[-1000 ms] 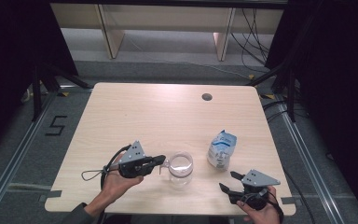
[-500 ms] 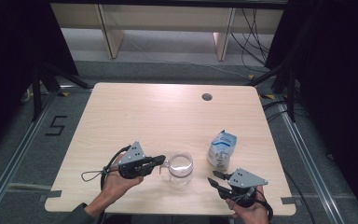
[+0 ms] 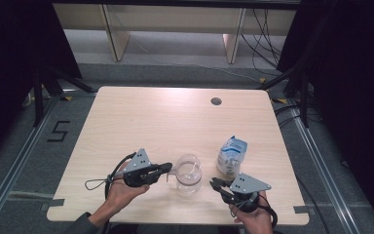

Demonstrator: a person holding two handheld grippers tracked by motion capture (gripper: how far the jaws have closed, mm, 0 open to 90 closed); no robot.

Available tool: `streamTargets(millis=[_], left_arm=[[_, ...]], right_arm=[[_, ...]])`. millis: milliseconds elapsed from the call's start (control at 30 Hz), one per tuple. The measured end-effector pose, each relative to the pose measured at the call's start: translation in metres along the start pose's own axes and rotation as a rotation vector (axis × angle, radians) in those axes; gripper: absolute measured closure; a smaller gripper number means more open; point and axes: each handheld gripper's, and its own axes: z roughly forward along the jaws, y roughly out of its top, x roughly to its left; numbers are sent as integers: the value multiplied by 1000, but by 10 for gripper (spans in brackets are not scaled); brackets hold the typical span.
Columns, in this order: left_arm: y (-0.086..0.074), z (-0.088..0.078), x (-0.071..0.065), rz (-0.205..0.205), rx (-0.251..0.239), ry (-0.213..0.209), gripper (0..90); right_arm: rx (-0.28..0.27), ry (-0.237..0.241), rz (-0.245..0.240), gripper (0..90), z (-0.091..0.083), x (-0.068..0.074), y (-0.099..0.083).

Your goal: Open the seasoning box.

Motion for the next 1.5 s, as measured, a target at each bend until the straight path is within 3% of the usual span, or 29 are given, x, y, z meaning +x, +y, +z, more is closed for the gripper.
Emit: streamTargets(millis=[233, 300, 333, 633, 700, 900, 933, 1000, 1033, 1100, 1167, 1500], left_arm=[[0, 0, 0, 0, 0, 0, 880], [0, 0, 0, 0, -3, -3, 880], [0, 0, 0, 0, -5, -5, 880], [0, 0, 1, 1, -13, -6, 848], [-1, 0, 1, 3, -18, -6, 834], [-4, -6, 1, -25, -41, -1, 683], [-5, -9, 4, -40, -47, 3, 586], [-6, -12, 4, -57, -41, 11, 525], [-9, -16, 8, -79, -35, 1, 493], [-11, -18, 9, -85, -47, -11, 450], [-19, -25, 10, -99, -8, 7, 405], [-39, -34, 11, -74, 72, 51, 333]], right_arm=[[-18, 26, -23, 864, 12, 3, 12], [-15, 35, -8, 866, 15, 5, 15], [-23, 30, -24, 866, 18, 5, 17], [-39, 25, -16, 867, 26, 5, 26], [-22, 28, -11, 867, 25, 6, 28], [-30, 23, -18, 867, 26, 5, 30], [-34, 17, -21, 867, 26, 5, 32], [-30, 26, -24, 867, 27, 6, 35], [-28, 19, -18, 867, 26, 7, 36], [-34, 25, -38, 865, 27, 7, 39], [-44, 12, -40, 862, 27, 9, 42], [-62, 8, -82, 857, 32, 22, 60]])
